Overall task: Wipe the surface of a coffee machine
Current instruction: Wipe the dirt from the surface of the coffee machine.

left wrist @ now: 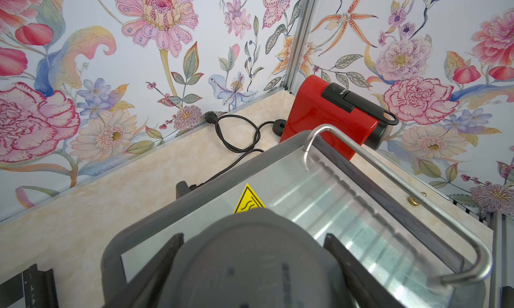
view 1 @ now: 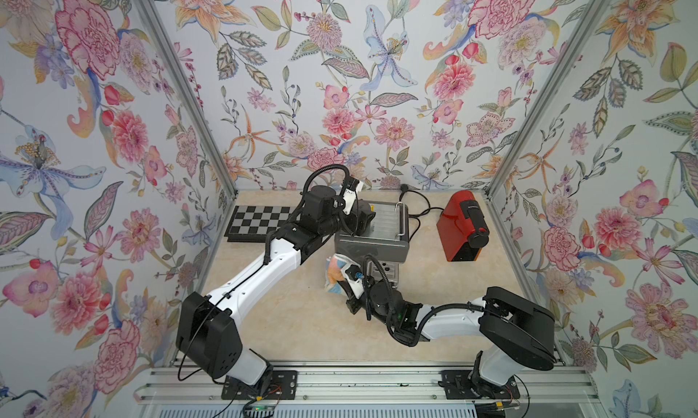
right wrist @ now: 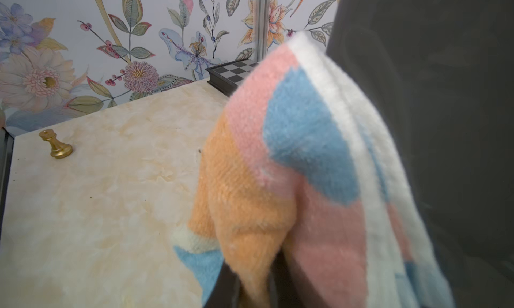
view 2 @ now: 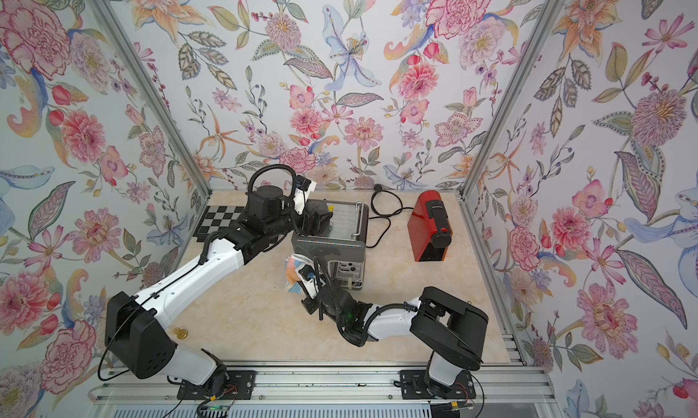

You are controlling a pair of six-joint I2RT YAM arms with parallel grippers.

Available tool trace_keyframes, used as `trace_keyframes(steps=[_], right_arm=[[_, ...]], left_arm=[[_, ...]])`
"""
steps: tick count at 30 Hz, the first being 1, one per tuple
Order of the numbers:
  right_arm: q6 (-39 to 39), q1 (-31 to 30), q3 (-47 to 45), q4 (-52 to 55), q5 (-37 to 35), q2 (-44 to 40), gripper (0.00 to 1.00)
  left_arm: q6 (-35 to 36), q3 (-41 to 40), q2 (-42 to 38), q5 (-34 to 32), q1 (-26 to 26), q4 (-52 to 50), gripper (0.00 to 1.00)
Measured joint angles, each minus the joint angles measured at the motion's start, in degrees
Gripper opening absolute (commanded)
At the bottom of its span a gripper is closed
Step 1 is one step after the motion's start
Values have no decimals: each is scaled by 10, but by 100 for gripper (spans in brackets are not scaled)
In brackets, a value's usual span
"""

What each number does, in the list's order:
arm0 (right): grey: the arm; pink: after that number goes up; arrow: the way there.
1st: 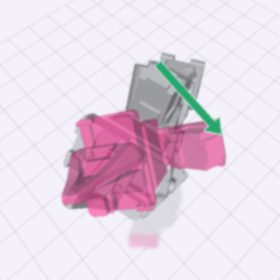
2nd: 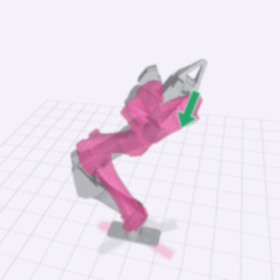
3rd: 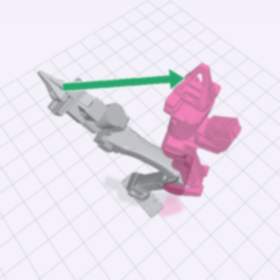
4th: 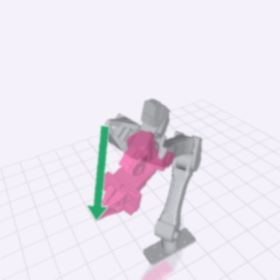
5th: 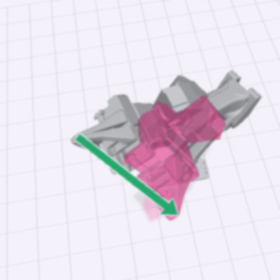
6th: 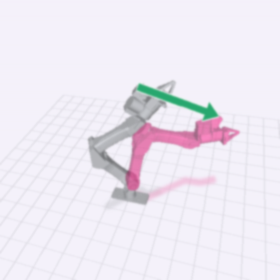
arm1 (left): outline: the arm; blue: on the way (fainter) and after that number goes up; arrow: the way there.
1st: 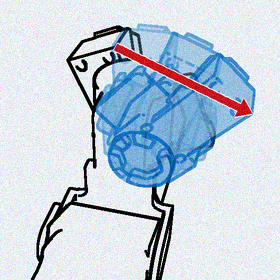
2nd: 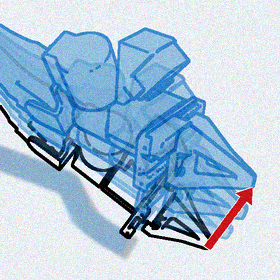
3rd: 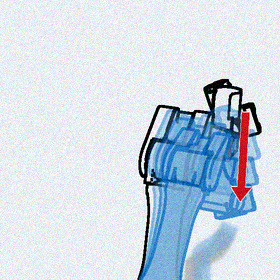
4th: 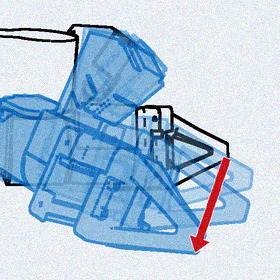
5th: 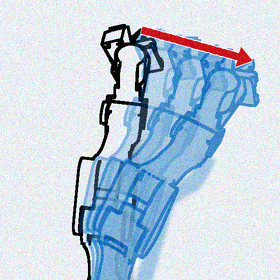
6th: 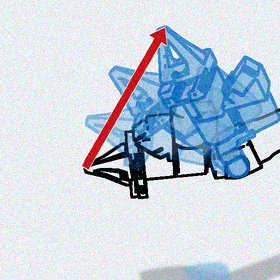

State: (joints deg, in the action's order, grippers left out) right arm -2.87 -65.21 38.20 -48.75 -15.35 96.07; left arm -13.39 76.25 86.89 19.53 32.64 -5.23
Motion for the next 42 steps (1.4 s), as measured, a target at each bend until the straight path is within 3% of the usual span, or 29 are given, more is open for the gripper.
trace_keyframes(steps=[13,20,26,37,42], right_arm=[[-21,2,28,-26,19,120,0],[-21,15,14,-35,21,129,0],[-19,32,-57,-16,-1,66,0],[-17,50,-172,121,-74,-138,0],[-11,51,-199,147,-80,-172,0]], left_arm=[[-1,-1,1,7,-1,4,21],[-1,-1,1,9,-2,5,20],[-1,-1,14,22,-5,29,20],[-2,-1,19,27,-5,41,20],[-3,-1,19,27,-5,41,19]])
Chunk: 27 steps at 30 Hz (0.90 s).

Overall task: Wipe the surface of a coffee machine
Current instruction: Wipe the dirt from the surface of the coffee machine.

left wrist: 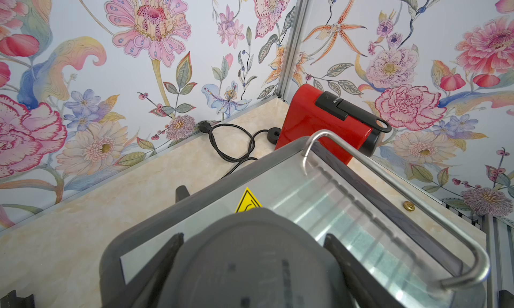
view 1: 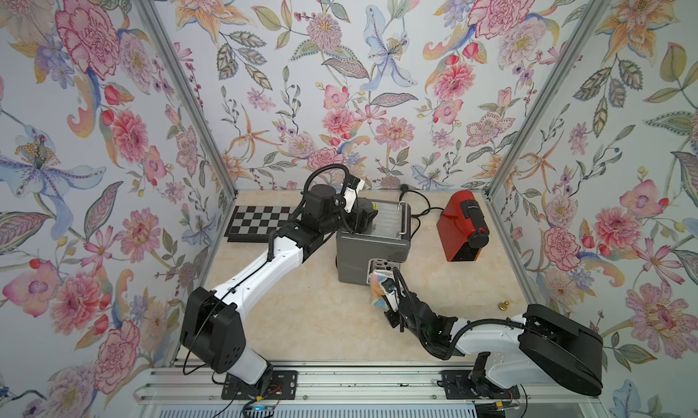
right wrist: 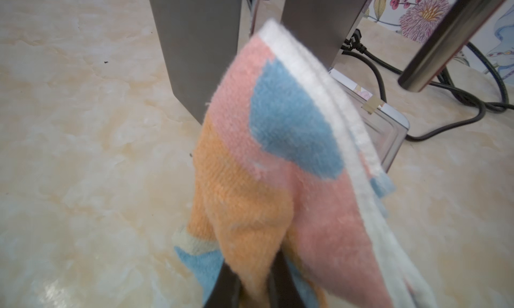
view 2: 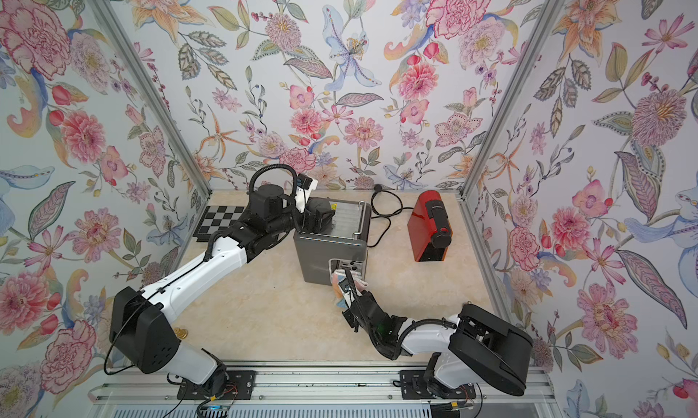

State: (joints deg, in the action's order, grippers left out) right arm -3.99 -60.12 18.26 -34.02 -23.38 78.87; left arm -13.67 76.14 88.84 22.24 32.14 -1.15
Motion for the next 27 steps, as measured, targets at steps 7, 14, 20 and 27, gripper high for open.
trace_keyframes(steps=[7,14,20,27], right_arm=[[31,-12,50,-25,15,97,0],[53,-48,174,-55,45,205,0],[58,-47,218,-79,59,267,0],[42,-15,180,-91,63,250,0]], left_arm=[[0,0,0,0,0,0,19],[0,0,0,1,0,0,18],[0,0,0,1,0,0,18],[0,0,0,1,0,0,17]])
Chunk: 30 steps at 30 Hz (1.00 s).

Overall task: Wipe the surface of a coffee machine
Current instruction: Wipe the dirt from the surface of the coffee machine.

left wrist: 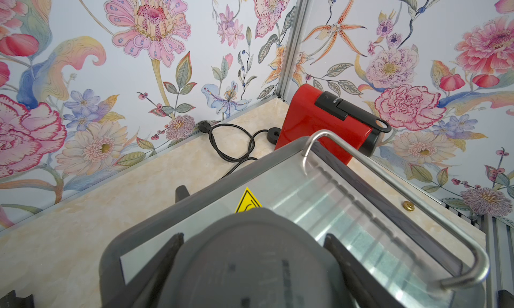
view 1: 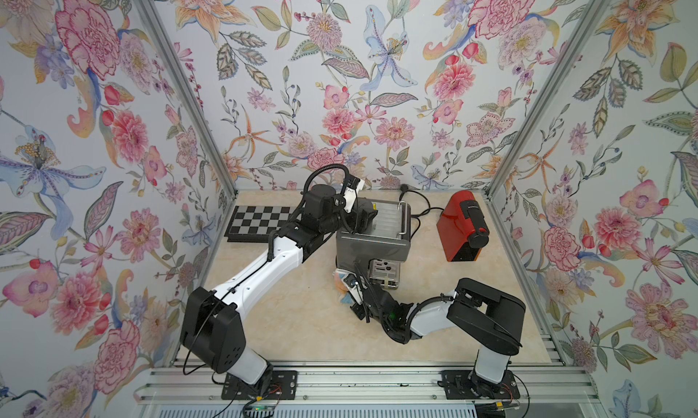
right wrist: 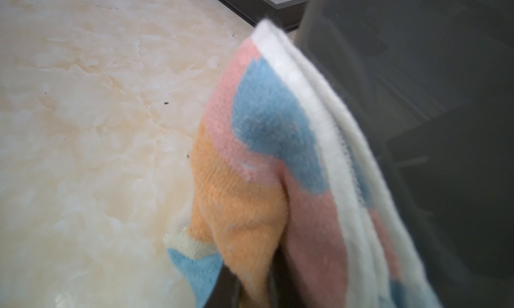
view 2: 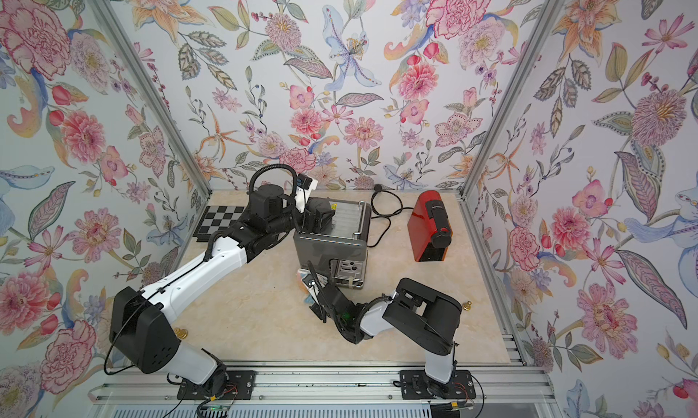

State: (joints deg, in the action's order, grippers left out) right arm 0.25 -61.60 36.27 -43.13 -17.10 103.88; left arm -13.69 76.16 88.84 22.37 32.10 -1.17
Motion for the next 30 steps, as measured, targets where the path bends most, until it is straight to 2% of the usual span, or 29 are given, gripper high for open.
trace_keyframes(steps=[7,14,21,30], right_arm=[[-44,21,-114,47,-38,-125,0],[-56,17,-157,121,-81,-222,0],[-11,-14,-141,132,-65,-246,0],[36,-17,-14,132,-39,-245,0]], left_arm=[[-2,1,2,1,-1,3,16],[-4,4,6,3,-2,4,16],[-4,5,6,8,-2,5,15],[-4,5,6,8,-2,5,14]])
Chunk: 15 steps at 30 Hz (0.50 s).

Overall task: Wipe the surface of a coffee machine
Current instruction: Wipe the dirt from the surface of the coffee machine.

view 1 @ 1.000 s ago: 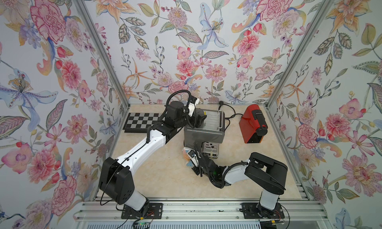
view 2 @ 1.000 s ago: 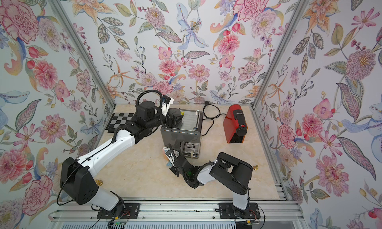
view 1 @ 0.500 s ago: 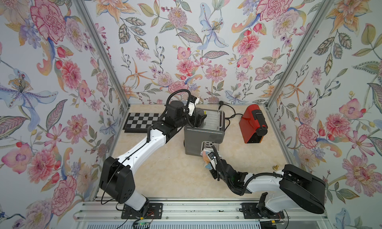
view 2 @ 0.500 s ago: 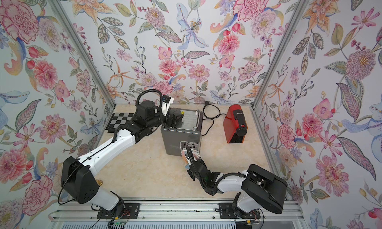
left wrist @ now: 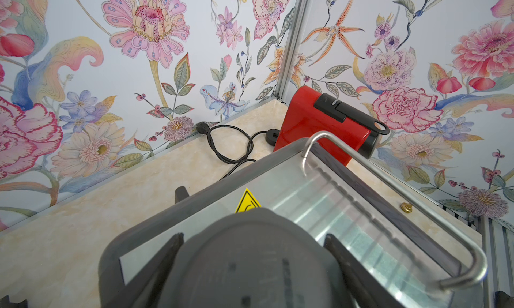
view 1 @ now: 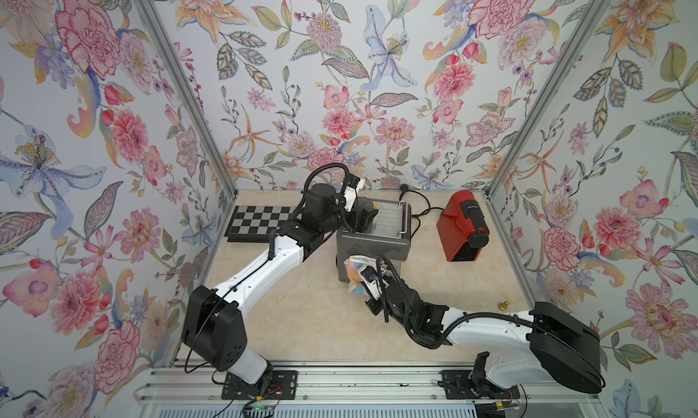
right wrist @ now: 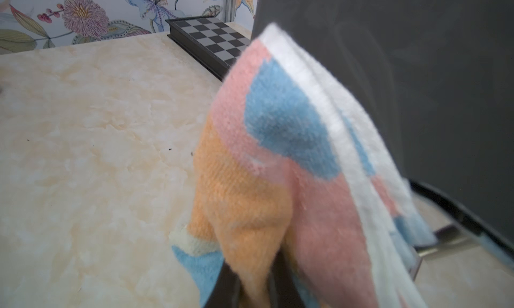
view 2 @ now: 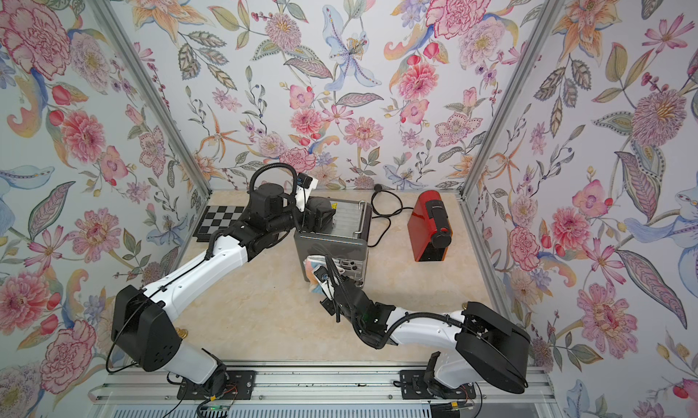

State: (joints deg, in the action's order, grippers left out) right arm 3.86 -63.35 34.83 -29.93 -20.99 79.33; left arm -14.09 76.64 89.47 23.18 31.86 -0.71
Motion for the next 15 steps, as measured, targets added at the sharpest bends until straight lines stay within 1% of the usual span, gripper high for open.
trace_keyframes(steps=[4,7,11,15], right_arm=[[12,0,39,0,-1,-13,0],[16,3,50,20,-9,-54,0],[17,20,45,57,-27,-139,0],[17,43,17,99,-46,-243,0]], left_arm=[[0,0,0,0,0,0,14],[0,0,0,0,0,0,14],[0,0,0,0,0,0,14],[0,0,0,0,0,0,14]])
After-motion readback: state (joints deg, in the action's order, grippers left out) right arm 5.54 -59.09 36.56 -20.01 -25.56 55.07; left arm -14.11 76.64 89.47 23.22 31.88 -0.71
